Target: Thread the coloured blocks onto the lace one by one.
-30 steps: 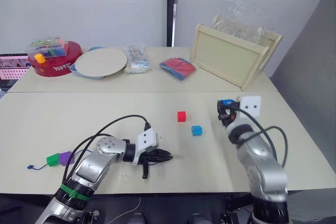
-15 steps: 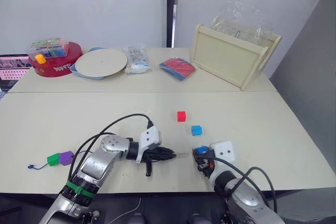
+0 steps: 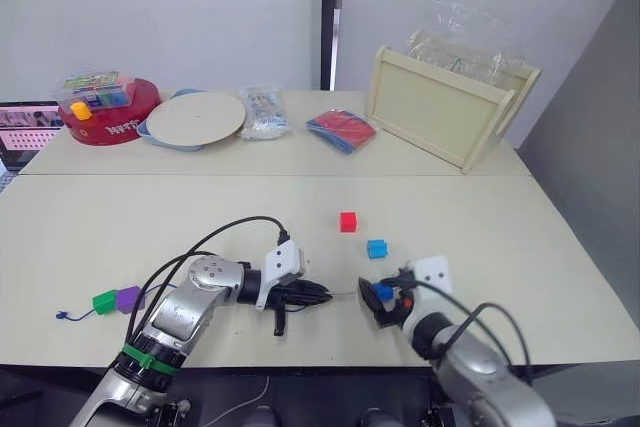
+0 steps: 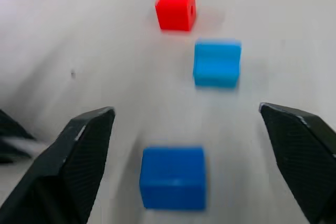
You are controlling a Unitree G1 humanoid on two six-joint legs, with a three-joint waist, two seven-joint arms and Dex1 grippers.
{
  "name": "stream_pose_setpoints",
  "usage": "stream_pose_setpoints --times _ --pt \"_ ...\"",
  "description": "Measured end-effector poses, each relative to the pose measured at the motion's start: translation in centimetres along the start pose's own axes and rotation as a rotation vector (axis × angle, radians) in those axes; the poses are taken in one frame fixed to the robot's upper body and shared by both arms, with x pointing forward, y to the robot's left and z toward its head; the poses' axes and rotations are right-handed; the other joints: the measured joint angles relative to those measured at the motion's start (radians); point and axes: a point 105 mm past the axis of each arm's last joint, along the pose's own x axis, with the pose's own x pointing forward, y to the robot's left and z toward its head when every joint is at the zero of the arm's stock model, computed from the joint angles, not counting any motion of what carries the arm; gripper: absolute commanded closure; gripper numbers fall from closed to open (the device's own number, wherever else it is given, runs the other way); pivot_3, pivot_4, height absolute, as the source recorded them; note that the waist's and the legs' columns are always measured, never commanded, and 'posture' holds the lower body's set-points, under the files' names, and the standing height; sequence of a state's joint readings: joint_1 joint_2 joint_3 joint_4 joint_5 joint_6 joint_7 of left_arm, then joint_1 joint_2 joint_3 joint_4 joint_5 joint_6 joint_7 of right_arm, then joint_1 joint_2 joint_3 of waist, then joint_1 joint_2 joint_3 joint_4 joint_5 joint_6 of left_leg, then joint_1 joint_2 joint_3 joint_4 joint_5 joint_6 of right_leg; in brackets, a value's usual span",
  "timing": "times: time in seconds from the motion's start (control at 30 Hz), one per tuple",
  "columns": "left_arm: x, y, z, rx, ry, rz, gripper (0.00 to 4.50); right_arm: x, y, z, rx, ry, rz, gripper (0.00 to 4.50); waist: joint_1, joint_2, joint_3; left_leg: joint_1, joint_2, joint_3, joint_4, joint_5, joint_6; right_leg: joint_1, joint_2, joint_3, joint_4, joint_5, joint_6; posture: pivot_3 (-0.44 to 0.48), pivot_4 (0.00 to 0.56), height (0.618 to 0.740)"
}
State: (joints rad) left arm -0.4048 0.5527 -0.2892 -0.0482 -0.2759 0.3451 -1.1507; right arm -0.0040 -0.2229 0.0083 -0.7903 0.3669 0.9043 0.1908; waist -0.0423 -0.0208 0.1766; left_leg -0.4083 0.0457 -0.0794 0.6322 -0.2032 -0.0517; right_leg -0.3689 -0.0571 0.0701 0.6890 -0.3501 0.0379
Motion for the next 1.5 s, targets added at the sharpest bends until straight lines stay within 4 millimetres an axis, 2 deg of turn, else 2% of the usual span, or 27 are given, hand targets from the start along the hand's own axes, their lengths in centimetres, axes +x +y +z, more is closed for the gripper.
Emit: stream_pose_setpoints --times 0.07,0.17,0.3,0.5,0.6,0.73,0.83,1.0,1.07,1.2,1.4,1.5 --pt "-0.1 -0.2 -0.2 -0.003 0.003 0.001 4.50 -0.3 0.1 1.2 -0.019 -0.005 0.082 0.03 -0.002 0.000 0.000 0.000 0.000 0.000 -0.001 0.000 0.000 0.000 0.000 0.000 0.000 0.000 0.000 0.000 0.150 0.740" --pt "-0.3 -0.6 0.0 -0.005 0.000 0.007 4.50 -0.9 0.5 1.5 -0.066 0.075 0.293 0.03 0.000 0.000 0.000 0.000 -0.001 0.000 0.000 0.000 0.000 0.000 0.000 0.000 -0.001 0.000 0.000 0.000 0.150 0.740" --pt "-0.6 -0.8 0.7 0.002 -0.013 0.024 4.50 -1.3 -1.0 1.8 -0.135 0.172 0.483 0.03 0.003 0.000 0.000 0.001 0.000 0.000 0.000 0.000 0.001 0.002 0.000 0.000 -0.002 0.000 0.000 0.000 0.150 0.740" --pt "-2.0 -1.7 0.0 -0.023 0.073 0.026 4.50 -0.1 -3.0 -0.8 -0.429 0.313 0.748 0.03 -0.005 0.000 0.001 0.001 0.000 0.001 0.000 -0.001 0.001 0.002 0.000 0.000 -0.004 0.000 0.000 0.000 0.150 0.740" --pt "-2.3 -1.9 0.0 -0.030 0.105 0.039 4.50 0.5 -2.8 -2.1 -0.510 0.316 0.850 0.03 -0.001 0.000 0.001 -0.001 0.000 0.001 0.001 0.000 0.001 0.002 0.000 0.000 -0.004 0.000 0.001 0.000 0.150 0.740" --pt "-2.2 -2.1 0.4 -0.028 0.103 0.045 4.50 1.5 -3.0 -3.4 -0.570 0.302 0.897 0.03 0.004 0.000 0.001 -0.001 0.000 0.001 0.002 0.000 0.001 0.002 -0.001 0.000 -0.005 0.000 0.001 0.000 0.150 0.740" --pt "-2.1 -2.2 0.3 -0.035 0.108 0.051 4.50 2.2 -3.0 -4.1 -0.574 0.287 0.905 0.94 0.003 0.000 0.001 -0.001 0.000 0.001 0.002 0.000 0.001 0.002 -0.001 0.000 -0.005 0.000 0.001 0.000 0.150 0.740" --pt "-2.3 -2.0 0.1 -0.042 0.126 0.064 4.50 2.1 -3.1 -4.5 -0.578 0.281 0.934 2.67 0.003 0.000 0.001 0.000 0.000 0.001 0.002 0.000 0.001 0.003 -0.001 0.000 -0.004 0.000 0.001 0.000 0.150 0.740" --pt "-2.3 -1.9 0.0 -0.040 0.141 0.070 4.50 2.1 -3.1 -4.6 -0.575 0.284 0.938 3.21 0.003 0.000 0.001 0.003 0.000 0.000 0.002 0.000 0.001 0.005 -0.001 0.000 -0.004 0.000 0.001 0.000 0.150 0.740" --pt "-1.9 -1.5 0.2 -0.024 0.165 0.080 4.50 2.1 -2.7 -4.5 -0.533 0.285 0.902 3.21 0.005 0.000 0.001 0.004 0.000 0.000 0.002 0.000 0.001 0.008 0.000 -0.001 -0.005 0.000 0.001 0.000 0.150 0.740" --pt "-1.0 -1.2 0.6 0.002 0.206 0.075 4.50 2.8 0.7 -4.8 -0.473 0.258 0.872 3.21 -0.004 0.000 0.001 0.004 0.000 0.000 0.002 0.000 0.001 0.007 0.001 -0.001 -0.005 0.000 0.001 0.000 0.150 0.740" --pt "-0.8 -0.8 0.5 0.009 0.229 0.081 4.50 2.9 1.3 -4.8 -0.478 0.262 0.860 3.21 0.002 0.000 0.001 0.003 0.000 0.000 0.002 0.000 0.000 0.007 0.000 -0.001 -0.005 0.000 0.001 0.000 0.150 0.740"
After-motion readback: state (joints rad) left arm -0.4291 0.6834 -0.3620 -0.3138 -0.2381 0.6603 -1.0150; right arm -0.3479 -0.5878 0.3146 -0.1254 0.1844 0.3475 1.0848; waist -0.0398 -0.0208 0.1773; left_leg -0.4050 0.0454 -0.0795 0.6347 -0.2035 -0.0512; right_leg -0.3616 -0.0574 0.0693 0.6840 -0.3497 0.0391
